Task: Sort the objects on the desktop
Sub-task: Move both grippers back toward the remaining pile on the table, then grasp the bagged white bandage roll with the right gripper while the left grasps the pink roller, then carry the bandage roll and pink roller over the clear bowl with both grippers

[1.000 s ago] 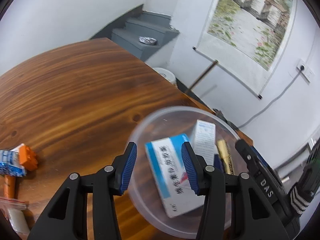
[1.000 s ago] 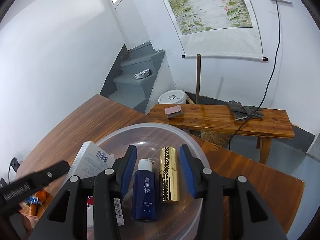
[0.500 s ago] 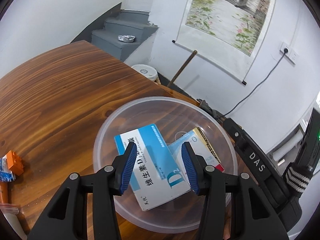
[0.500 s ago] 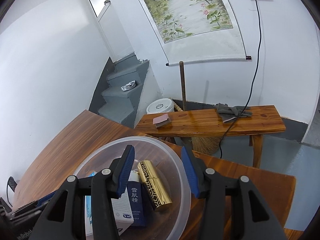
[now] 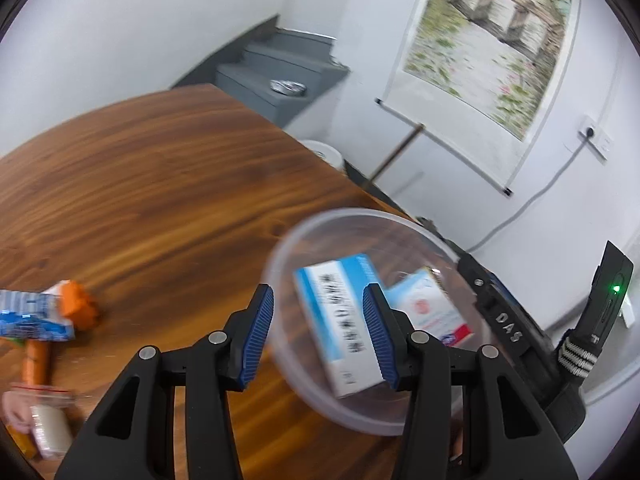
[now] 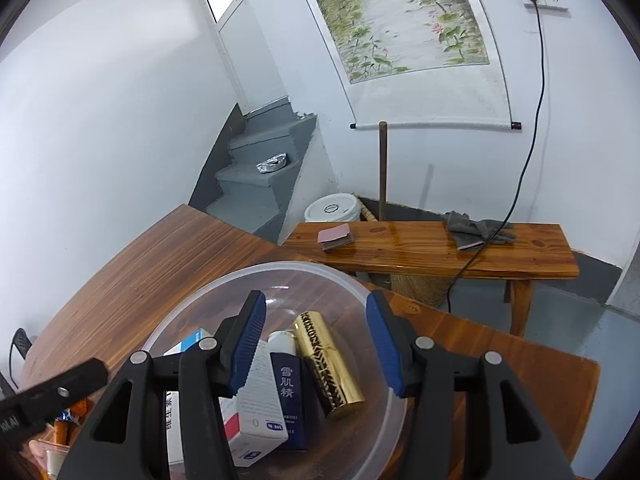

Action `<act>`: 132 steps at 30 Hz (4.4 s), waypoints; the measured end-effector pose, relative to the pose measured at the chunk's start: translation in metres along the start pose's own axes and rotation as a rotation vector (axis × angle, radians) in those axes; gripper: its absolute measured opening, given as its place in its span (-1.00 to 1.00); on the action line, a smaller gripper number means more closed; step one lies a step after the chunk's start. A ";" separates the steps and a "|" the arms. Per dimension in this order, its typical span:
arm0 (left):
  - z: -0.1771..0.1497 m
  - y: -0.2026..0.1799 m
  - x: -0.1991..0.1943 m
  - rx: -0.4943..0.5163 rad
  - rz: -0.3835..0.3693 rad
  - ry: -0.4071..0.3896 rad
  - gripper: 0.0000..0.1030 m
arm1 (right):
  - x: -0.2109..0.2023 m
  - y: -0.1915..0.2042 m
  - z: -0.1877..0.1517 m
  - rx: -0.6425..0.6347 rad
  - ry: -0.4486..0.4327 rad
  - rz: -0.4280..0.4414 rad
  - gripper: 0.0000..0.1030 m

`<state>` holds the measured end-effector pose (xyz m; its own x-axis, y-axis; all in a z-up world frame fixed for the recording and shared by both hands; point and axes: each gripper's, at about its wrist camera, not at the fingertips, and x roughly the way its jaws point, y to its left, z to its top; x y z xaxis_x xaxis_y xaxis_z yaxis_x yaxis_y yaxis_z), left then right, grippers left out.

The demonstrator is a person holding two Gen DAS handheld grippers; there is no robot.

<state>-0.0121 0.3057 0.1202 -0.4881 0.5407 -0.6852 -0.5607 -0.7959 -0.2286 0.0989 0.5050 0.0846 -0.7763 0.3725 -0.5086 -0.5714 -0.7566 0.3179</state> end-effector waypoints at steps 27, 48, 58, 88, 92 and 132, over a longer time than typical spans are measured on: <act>-0.069 0.180 -0.101 -0.131 0.270 -0.055 0.21 | -0.055 0.092 -0.046 -0.154 0.025 0.165 0.26; -0.092 0.203 -0.098 -0.032 0.287 0.014 0.21 | -0.075 0.200 -0.136 -0.406 0.259 0.519 0.33; -0.096 0.219 -0.093 -0.047 0.321 0.039 0.21 | -0.071 0.204 -0.138 -0.423 0.280 0.522 0.33; -0.101 0.263 -0.116 -0.216 0.351 0.022 -0.21 | -0.075 0.237 -0.160 -0.496 0.377 0.600 0.33; -0.097 0.266 -0.126 -0.235 0.337 -0.007 -0.21 | -0.071 0.257 -0.166 -0.521 0.420 0.619 0.33; -0.092 0.201 -0.117 -0.155 0.257 -0.013 -0.21 | -0.066 0.184 -0.112 -0.379 0.229 0.407 -0.17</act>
<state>-0.0062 0.0579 0.0907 -0.6095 0.3189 -0.7258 -0.3092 -0.9386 -0.1528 0.0755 0.2807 0.0869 -0.8116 -0.0807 -0.5786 -0.0727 -0.9688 0.2370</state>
